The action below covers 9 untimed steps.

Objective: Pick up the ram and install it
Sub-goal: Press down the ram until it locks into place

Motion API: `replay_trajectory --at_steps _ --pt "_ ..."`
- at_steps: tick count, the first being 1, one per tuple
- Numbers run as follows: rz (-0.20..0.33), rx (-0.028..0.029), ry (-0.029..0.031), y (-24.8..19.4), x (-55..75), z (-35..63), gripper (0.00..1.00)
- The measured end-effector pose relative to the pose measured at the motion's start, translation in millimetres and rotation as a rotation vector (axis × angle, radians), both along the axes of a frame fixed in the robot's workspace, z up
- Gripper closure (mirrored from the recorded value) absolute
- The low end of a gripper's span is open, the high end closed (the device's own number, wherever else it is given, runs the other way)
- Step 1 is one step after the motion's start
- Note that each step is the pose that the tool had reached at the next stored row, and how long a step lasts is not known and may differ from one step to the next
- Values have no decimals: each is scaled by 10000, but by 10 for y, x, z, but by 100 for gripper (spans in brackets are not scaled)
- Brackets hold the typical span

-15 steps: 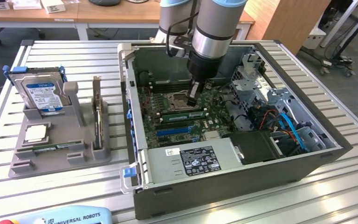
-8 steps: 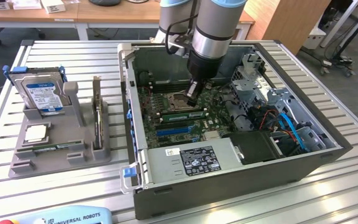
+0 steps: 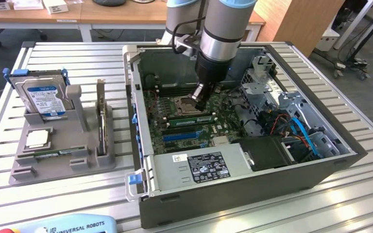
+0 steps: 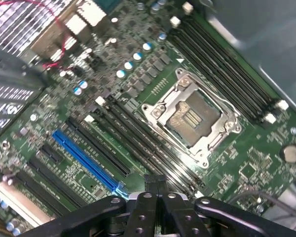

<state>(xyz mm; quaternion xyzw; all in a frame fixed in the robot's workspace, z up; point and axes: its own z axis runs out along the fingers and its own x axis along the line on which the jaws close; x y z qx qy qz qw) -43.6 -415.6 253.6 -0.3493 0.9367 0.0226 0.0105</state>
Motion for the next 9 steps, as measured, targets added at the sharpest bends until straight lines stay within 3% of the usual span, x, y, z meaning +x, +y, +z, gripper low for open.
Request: replay_trajectory --at_steps 9 --pt "-1435 1 0 0 0 -8 90"
